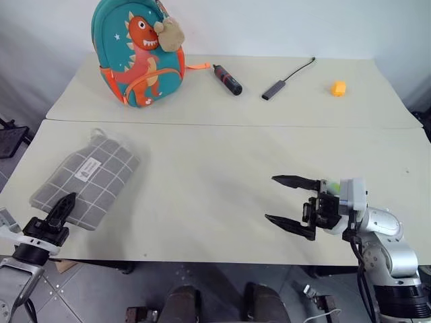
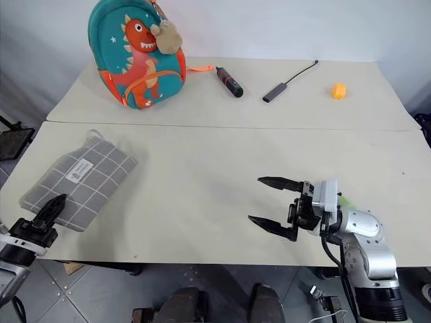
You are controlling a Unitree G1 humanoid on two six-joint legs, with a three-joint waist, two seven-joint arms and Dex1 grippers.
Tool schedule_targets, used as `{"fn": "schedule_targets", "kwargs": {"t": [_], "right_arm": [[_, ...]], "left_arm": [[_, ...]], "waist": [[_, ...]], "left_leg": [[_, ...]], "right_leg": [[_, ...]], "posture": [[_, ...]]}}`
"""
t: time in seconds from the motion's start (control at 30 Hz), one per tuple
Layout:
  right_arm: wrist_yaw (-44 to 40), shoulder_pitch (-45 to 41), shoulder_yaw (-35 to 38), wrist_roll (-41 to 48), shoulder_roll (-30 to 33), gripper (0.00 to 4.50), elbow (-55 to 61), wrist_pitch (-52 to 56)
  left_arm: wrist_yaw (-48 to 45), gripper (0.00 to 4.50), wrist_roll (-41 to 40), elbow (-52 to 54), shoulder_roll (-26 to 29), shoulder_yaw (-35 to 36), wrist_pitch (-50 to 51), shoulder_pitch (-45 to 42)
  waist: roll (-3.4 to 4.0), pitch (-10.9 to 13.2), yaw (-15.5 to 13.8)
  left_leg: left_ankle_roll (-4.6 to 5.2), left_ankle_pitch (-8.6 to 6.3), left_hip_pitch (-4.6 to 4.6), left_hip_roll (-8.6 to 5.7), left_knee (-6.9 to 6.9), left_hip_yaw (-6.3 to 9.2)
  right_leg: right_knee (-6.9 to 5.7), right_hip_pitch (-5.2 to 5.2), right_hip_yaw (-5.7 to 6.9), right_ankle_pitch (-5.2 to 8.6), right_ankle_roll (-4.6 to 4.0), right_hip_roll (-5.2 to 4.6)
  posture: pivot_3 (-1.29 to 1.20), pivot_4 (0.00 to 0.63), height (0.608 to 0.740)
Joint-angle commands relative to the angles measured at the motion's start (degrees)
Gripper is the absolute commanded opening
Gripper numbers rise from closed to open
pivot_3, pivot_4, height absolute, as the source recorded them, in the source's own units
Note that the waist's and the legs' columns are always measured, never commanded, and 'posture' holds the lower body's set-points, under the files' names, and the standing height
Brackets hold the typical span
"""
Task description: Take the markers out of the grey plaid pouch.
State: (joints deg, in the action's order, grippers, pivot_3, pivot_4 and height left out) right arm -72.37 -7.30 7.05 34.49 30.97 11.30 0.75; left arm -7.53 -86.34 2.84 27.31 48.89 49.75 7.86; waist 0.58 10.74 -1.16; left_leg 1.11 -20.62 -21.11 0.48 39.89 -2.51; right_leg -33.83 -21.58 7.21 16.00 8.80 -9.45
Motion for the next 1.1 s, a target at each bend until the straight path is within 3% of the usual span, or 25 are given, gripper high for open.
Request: {"fn": "schedule_targets", "kwargs": {"t": [0.03, 0.13, 0.23, 0.33, 0.4, 0.47, 0.63, 0.73, 0.83, 0.93, 1.1], "right_arm": [[-0.3, -0.3, 0.1, -0.6, 0.4, 4.50, -0.6, -1.8], [0.3, 0.8, 0.4, -0.9, 0.9, 4.50, -0.4, -1.4], [-0.3, 2.1, 1.1, -0.9, 1.9, 4.50, -1.0, -1.1], [-1.2, 3.0, 1.4, -0.6, 3.1, 4.50, -1.5, -1.0], [-1.7, 3.1, 2.3, -0.4, 4.3, 4.50, -3.1, -0.9], [-2.4, 3.3, 3.0, -0.6, 5.3, 4.50, -4.6, -1.2], [-3.4, 2.5, 4.5, -1.5, 6.7, 4.50, -8.4, -3.7], [-3.4, 2.0, 5.6, -1.8, 7.6, 4.50, -9.9, -5.0], [-2.6, 1.3, 7.5, -1.2, 8.4, 4.50, -10.9, -4.7], [-4.5, 2.2, 6.8, -2.8, 9.2, 4.50, -13.4, -5.8], [-2.1, 1.0, 5.6, -4.6, 8.2, 4.50, -13.9, -6.2]], "left_arm": [[4.8, 0.72, 2.3, -1.7, 0.6, 0.3, -2.1, 0.2], [6.8, 1.57, 9.8, -0.5, 2.4, -0.1, -5.6, 1.3], [2.7, 2.53, 12.5, 1.7, 7.6, 1.4, -4.9, 3.8], [-9.7, 3.49, 22.7, 2.3, 15.2, -0.6, -8.6, 9.7], [-18.5, 4.05, 31.7, -0.3, 19.5, -1.9, -16.5, 12.5], [-25.8, 4.05, 40.2, -3.0, 23.0, -3.6, -24.6, 14.7], [-39.0, 4.05, 51.2, -7.6, 25.3, -4.3, -40.2, 16.0], [-48.6, 4.05, 49.0, -7.2, 25.7, -2.1, -41.5, 16.4], [-52.5, 4.05, 49.8, -3.8, 26.6, -1.8, -41.0, 17.3], [-53.1, 4.05, 50.0, 5.0, 25.9, -9.1, -40.1, 14.0], [-53.6, 4.05, 56.8, 4.4, 24.0, -21.8, -44.8, 4.3]], "waist": [[0.00, 0.0, 0.0], [-0.02, 0.0, 0.0], [-0.17, -0.1, 0.1], [-0.20, 0.0, 0.5], [-0.16, 0.0, 0.8], [-0.16, 0.0, 0.9], [-0.23, -0.1, 1.3], [-0.24, -0.1, 1.4], [-0.25, 0.0, 1.4], [-0.26, 0.0, 1.0], [-0.20, -0.1, 0.8]], "left_leg": [[0.00, -0.01, 0.00, -0.01, -0.02, -0.02], [0.00, -0.02, 0.00, -0.28, -0.09, -0.07], [-0.03, -0.03, 0.00, -0.25, -0.13, -0.09], [-0.07, -0.05, 0.00, -0.20, -0.17, -0.18], [-0.09, -0.06, 0.05, -0.19, -0.26, -0.28], [-0.10, -0.06, 0.01, -0.19, -0.32, -0.40], [-0.11, -0.05, -0.06, -0.10, -0.65, -1.02], [-0.12, -0.06, -0.12, -0.02, -0.75, -1.45], [-0.14, -0.08, -0.12, 0.10, -0.77, -1.58], [-0.13, -0.08, -0.09, 0.14, -0.76, -1.59], [-0.12, -0.06, -0.05, 0.10, -0.72, -1.57]], "right_leg": [[0.00, -0.01, 0.00, 0.01, -0.02, 0.02], [0.02, -0.04, -0.01, 0.02, -0.04, 0.05], [0.03, -0.06, 0.01, 0.06, -0.11, 0.11], [0.04, -0.13, -0.03, 0.09, -0.15, 0.16], [0.05, -0.17, -0.10, 0.10, -0.18, 0.16], [0.02, -0.34, -0.15, 0.12, -0.21, 0.17], [-0.02, -0.75, -0.37, 0.15, -0.26, 0.17], [-0.01, -0.92, -0.35, 0.16, -0.28, 0.20], [0.01, -0.95, -0.33, 0.16, -0.28, 0.25], [0.00, -0.93, -0.35, 0.16, -0.28, 0.25], [-0.06, -0.89, -0.37, 0.15, -0.27, 0.25]], "posture": [[0.00, 0.150, 0.740], [0.00, 0.150, 0.740], [0.00, 0.150, 0.740], [0.00, 0.150, 0.740], [0.00, 0.150, 0.740], [0.00, 0.150, 0.740], [0.00, 0.150, 0.740], [0.00, 0.150, 0.740], [0.00, 0.150, 0.740], [0.00, 0.150, 0.740], [0.00, 0.150, 0.740]]}}
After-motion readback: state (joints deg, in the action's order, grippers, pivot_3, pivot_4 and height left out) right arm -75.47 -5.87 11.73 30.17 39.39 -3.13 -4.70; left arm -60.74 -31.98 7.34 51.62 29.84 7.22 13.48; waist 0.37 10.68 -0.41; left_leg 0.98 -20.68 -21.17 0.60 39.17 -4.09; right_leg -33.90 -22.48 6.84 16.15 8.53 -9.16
